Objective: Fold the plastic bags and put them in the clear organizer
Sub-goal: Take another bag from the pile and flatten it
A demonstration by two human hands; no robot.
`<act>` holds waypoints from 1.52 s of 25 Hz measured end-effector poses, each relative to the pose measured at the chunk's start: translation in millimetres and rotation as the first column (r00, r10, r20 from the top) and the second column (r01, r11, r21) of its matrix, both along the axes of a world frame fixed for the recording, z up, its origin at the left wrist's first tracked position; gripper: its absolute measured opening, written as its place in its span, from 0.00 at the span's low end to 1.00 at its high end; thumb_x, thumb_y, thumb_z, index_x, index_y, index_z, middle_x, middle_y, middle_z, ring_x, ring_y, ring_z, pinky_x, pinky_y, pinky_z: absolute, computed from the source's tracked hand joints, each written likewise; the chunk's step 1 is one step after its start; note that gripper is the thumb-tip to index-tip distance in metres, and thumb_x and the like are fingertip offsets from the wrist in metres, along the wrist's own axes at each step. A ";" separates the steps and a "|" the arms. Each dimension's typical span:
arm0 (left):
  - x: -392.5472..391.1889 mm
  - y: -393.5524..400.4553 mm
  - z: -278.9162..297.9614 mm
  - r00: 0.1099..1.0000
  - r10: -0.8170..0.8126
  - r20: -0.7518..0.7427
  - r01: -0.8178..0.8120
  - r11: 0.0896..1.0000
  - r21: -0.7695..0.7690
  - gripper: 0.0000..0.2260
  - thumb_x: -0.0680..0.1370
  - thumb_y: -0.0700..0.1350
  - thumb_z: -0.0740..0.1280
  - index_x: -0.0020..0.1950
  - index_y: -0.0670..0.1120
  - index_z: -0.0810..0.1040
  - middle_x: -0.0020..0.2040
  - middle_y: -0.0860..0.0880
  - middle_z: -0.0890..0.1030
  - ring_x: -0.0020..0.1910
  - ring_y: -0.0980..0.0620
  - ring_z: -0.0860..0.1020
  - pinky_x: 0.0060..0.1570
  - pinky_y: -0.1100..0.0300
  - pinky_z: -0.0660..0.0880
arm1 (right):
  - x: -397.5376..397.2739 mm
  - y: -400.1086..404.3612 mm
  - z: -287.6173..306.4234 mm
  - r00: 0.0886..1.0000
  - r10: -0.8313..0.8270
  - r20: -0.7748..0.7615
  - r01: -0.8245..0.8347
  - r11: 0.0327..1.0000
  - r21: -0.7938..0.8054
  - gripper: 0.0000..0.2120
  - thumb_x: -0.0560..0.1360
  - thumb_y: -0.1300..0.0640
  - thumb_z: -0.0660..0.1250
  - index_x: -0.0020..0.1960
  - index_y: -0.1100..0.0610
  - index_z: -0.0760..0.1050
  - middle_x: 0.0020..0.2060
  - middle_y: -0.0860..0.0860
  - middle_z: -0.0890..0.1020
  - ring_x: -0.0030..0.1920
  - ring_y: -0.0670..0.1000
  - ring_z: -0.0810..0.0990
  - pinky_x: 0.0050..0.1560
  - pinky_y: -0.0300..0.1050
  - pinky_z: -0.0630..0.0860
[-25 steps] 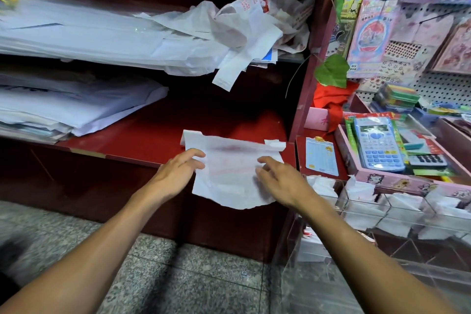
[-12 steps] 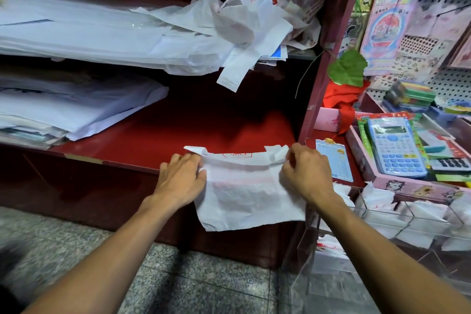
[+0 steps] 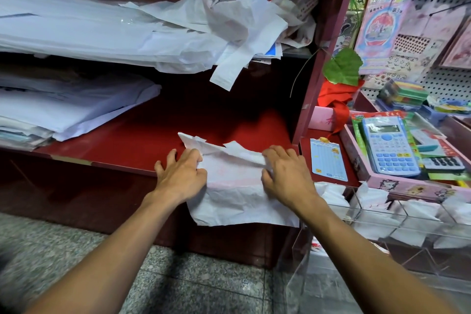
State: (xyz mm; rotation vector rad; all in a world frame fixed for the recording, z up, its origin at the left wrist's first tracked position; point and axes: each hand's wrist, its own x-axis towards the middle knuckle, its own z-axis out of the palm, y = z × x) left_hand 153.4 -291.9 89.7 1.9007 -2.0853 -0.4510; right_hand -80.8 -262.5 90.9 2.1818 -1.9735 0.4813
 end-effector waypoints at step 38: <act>16.8 -0.7 -11.6 0.971 -0.171 0.165 0.227 0.872 -0.433 0.15 0.79 0.56 0.58 0.56 0.50 0.77 0.55 0.52 0.75 0.56 0.47 0.73 0.62 0.47 0.65 | 1.4 -10.3 -4.0 0.996 -0.046 0.081 0.015 0.938 0.346 0.28 0.75 0.42 0.50 0.70 0.53 0.67 0.73 0.52 0.67 0.77 0.59 0.55 0.76 0.62 0.43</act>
